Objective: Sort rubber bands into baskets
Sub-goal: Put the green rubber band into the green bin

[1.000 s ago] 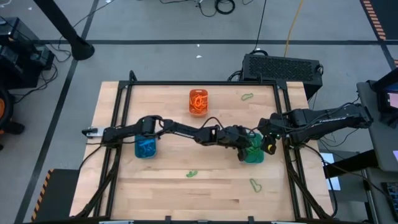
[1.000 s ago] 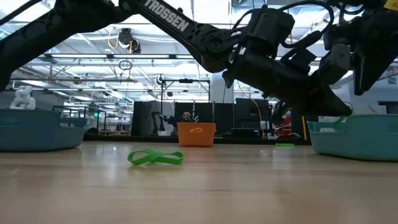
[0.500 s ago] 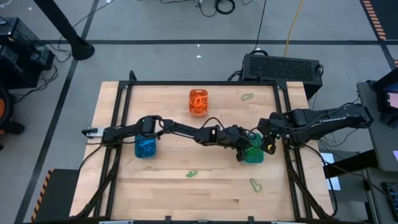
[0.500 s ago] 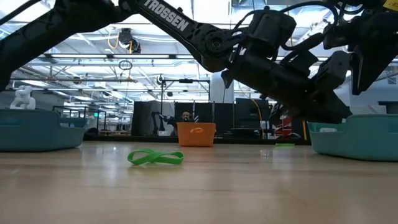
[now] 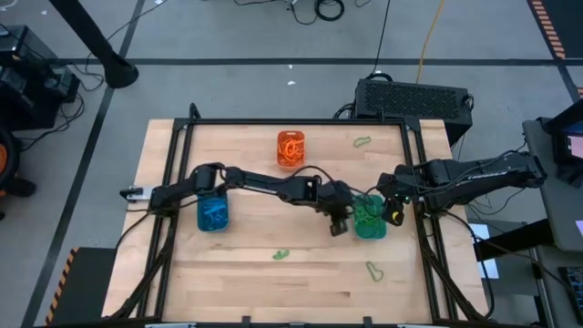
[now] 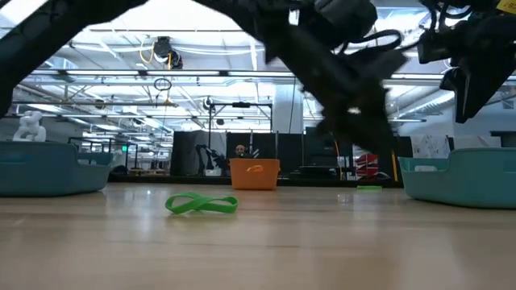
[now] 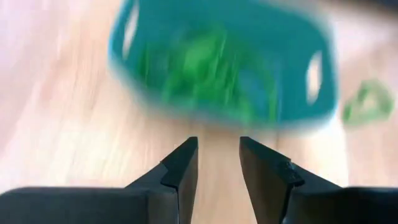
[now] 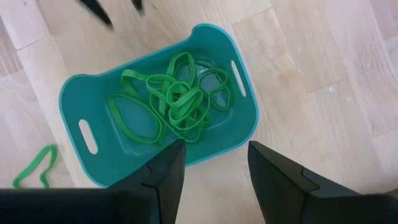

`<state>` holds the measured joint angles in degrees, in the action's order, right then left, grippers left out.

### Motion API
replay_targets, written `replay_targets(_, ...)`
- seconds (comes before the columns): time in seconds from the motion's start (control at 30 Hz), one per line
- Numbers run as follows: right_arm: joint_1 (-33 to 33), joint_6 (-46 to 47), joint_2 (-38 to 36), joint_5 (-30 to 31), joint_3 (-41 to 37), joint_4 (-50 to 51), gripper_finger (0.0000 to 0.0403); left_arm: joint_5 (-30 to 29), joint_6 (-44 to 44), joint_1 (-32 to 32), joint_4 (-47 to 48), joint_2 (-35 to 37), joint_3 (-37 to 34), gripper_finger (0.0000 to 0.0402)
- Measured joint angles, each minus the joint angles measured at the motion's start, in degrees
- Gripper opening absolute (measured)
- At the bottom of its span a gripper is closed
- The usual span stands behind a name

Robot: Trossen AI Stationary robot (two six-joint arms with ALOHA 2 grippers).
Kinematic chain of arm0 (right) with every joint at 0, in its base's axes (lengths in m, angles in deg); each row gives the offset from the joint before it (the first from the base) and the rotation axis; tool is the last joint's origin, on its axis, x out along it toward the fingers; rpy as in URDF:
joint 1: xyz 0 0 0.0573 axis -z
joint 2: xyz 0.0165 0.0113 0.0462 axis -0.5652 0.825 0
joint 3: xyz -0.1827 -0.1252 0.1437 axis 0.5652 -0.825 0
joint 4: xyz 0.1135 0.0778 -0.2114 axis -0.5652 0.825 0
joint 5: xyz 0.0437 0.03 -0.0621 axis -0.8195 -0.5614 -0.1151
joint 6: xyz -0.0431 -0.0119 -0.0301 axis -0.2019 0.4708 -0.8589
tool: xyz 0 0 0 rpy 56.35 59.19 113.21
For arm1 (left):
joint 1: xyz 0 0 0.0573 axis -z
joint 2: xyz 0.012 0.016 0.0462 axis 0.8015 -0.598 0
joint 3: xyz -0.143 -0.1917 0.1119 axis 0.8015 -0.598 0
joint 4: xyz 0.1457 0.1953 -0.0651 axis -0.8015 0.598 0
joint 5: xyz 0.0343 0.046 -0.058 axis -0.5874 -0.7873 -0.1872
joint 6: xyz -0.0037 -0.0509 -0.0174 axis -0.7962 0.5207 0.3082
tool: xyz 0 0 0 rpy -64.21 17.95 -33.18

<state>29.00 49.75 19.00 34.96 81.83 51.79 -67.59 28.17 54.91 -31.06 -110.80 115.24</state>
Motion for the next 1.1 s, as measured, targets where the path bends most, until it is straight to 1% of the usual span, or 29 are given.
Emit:
replay_targets(0.13,0.0,0.0,0.0,-0.1,0.0,0.0,0.0167,0.2,1.1,2.0,18.8,4.4,-0.1,0.0124)
replay_targets(0.23,0.0,0.0,0.0,-0.1,0.0,-0.1,0.0167,0.2,2.4,5.7,33.6,7.4,-0.1,0.0125)
replay_targets(0.3,0.0,-0.1,0.0,-0.1,0.0,-0.5,0.0167,-0.3,3.6,8.7,40.5,8.4,-0.1,0.0125)
replay_targets(0.37,0.0,-1.0,0.0,-0.1,0.0,-1.9,0.0167,-1.7,4.9,11.6,45.4,9.2,-0.2,0.0125)
replay_targets(0.5,0.0,-1.9,0.0,-0.2,0.0,-5.5,0.0167,-4.6,5.5,17.3,48.1,9.3,-0.2,0.0125)
replay_targets(0.6,0.0,-2.8,0.0,-0.3,0.0,-7.5,0.0167,-8.3,7.7,20.5,44.2,8.9,-2.1,0.0125)
replay_targets(0.67,0.0,-3.2,0.0,-0.4,0.0,-7.8,0.0167,-9.4,10.0,21.6,44.3,8.9,-3.3,0.0125)
replay_targets(0.8,0.0,-3.1,0.0,-0.4,0.0,-7.9,0.0167,-11.6,14.6,21.8,44.1,8.9,-6.0,0.0125)
replay_targets(0.9,0.0,-2.9,0.0,-0.4,0.0,-7.9,0.0167,-11.6,15.9,21.7,43.7,8.9,-8.2,0.0125)
replay_targets(1.0,0.0,-2.9,0.0,-0.4,0.0,-7.9,0.0167,-10.1,16.0,21.6,40.1,8.9,-11.4,0.0125)
replay_targets(1.1,0.0,-2.9,0.0,-0.5,0.0,-7.9,0.0167,-8.9,16.0,21.6,38.8,8.7,-13.5,0.0125)
